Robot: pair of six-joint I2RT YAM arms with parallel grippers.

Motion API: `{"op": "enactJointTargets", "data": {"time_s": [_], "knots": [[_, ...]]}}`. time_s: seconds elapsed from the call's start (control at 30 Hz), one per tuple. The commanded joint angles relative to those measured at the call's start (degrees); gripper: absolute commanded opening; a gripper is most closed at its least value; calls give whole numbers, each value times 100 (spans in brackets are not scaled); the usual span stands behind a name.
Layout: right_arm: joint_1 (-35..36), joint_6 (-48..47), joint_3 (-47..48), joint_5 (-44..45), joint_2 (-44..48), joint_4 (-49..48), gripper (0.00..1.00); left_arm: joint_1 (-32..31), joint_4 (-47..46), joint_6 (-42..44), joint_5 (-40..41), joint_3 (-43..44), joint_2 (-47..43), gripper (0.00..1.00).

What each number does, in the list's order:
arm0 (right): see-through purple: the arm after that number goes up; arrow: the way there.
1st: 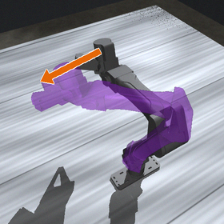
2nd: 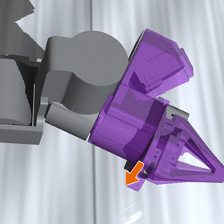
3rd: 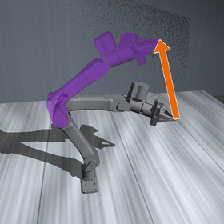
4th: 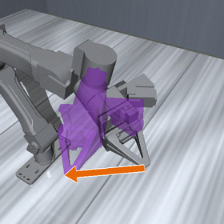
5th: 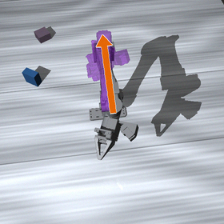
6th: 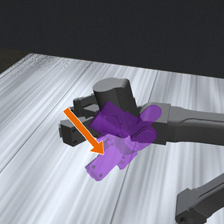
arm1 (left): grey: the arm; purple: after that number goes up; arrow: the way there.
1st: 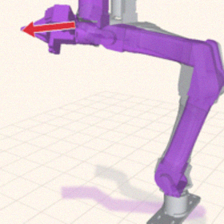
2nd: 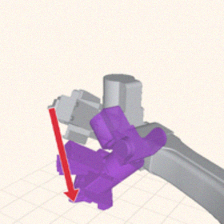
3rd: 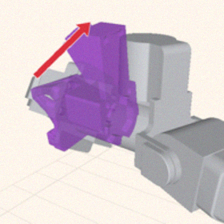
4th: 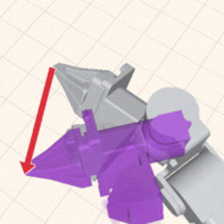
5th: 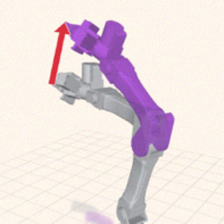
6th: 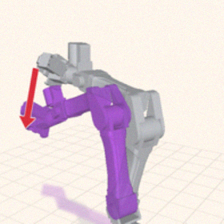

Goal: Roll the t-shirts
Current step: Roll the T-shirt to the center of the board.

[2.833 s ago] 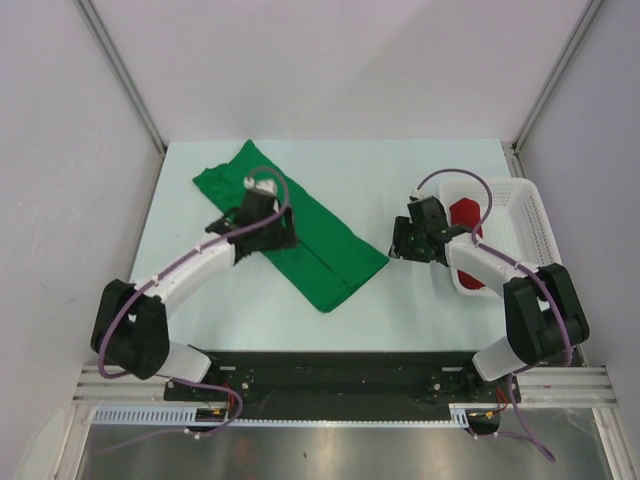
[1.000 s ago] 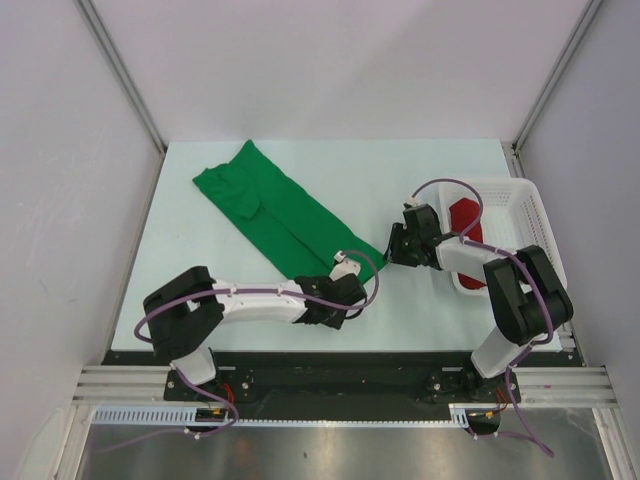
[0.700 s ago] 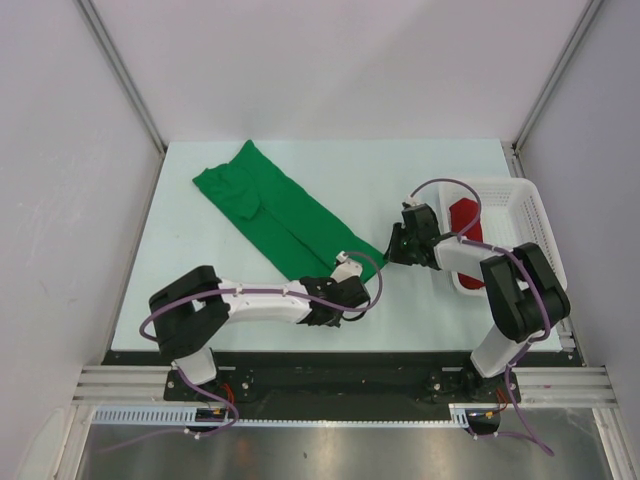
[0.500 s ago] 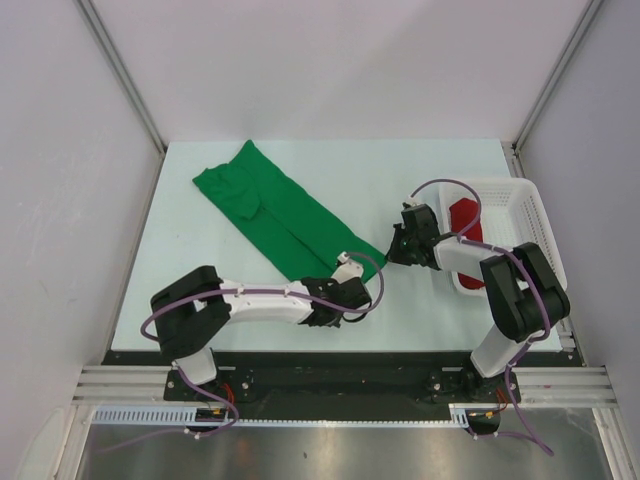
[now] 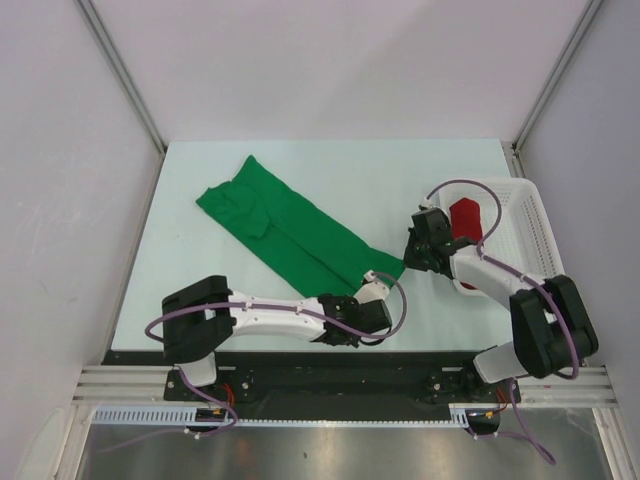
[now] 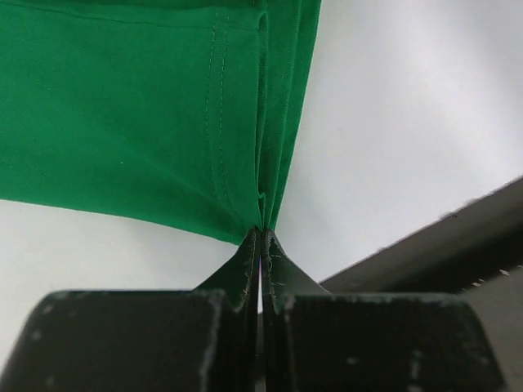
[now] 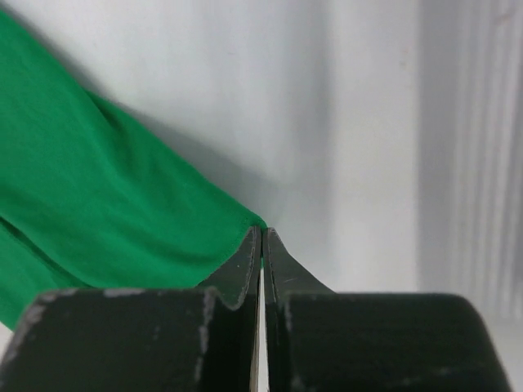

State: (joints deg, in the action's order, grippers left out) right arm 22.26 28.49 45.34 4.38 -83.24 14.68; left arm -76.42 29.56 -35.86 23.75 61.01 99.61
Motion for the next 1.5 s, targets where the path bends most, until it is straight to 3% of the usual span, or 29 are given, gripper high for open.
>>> {"op": "enactJointTargets", "data": {"time_s": [0.0,0.27,0.9,1.47], "knots": [[24,86,-34,441,694,632,0,-66,-38,-150,-230,227,-222,0],[120,218,386,168,757,659,0,136,-3,-35,-300,253,-635,0],[402,579,1881,-7,-1088,396,0,1639,-1040,-97,-1355,-1284,-1585,0],[472,561,3208,-8,-2029,738,0,2729,-908,-18,-1856,-1425,-1884,0]]}}
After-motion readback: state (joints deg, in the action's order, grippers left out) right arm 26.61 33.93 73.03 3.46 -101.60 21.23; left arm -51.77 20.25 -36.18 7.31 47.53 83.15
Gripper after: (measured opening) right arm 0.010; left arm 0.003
